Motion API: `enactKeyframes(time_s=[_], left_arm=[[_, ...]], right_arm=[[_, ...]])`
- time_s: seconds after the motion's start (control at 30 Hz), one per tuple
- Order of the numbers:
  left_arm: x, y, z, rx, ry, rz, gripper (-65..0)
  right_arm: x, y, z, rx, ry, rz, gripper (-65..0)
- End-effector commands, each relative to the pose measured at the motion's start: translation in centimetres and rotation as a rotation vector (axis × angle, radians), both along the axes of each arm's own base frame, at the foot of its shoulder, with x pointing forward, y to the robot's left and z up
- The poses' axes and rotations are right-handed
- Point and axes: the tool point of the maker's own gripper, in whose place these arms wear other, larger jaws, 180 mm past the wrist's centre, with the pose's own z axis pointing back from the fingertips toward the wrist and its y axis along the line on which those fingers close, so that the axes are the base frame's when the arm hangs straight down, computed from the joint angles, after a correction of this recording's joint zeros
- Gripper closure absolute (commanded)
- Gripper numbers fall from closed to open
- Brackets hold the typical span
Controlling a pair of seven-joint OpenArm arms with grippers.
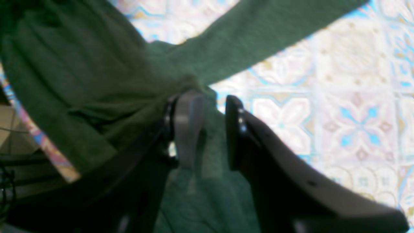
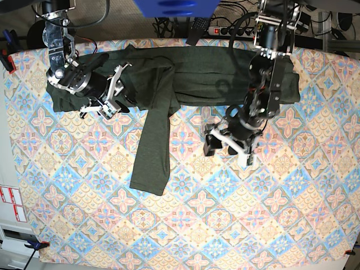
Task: Fold the T-shirt properly
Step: 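Reach the left gripper down and grasp the sleeve end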
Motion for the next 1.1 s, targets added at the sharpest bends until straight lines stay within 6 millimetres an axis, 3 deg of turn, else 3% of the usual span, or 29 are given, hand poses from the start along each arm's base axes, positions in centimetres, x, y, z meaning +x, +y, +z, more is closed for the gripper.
enactKeyframes(time_s=[0.0,0.3,0.47,0.73,0.97,1.07], left_arm=[[1.8,-1.0,1.5,-0.023,-0.049,-0.008,-48.1],[6.0,-6.6,0.2,-0.111,0.036,-0.018,-48.2],[6.7,-9.2,-0.2,-0.149,0.063,-0.020,-48.2],[5.7,-12.3,-2.4,-0.186,0.136,-0.022,-48.2],[4.5,-13.0,-3.8,-0.182,0.183,-0.033,-47.7],[3.5,-14.5,-4.1,-0.147,0.182,-0.103,-47.6]], right_arm=[[0.8,-0.1,1.2,0.016,-0.042,0.001,-15.3],[0.8,-0.2,1.3,0.016,-0.044,-0.003,-15.3],[0.9,-0.3,1.3,0.014,-0.047,-0.005,-15.3],[0.9,-0.3,1.3,0.014,-0.047,-0.005,-15.3],[0.9,-0.3,1.4,0.014,-0.048,-0.004,-15.3],[0.9,-0.3,1.4,0.014,-0.048,-0.004,-15.3]])
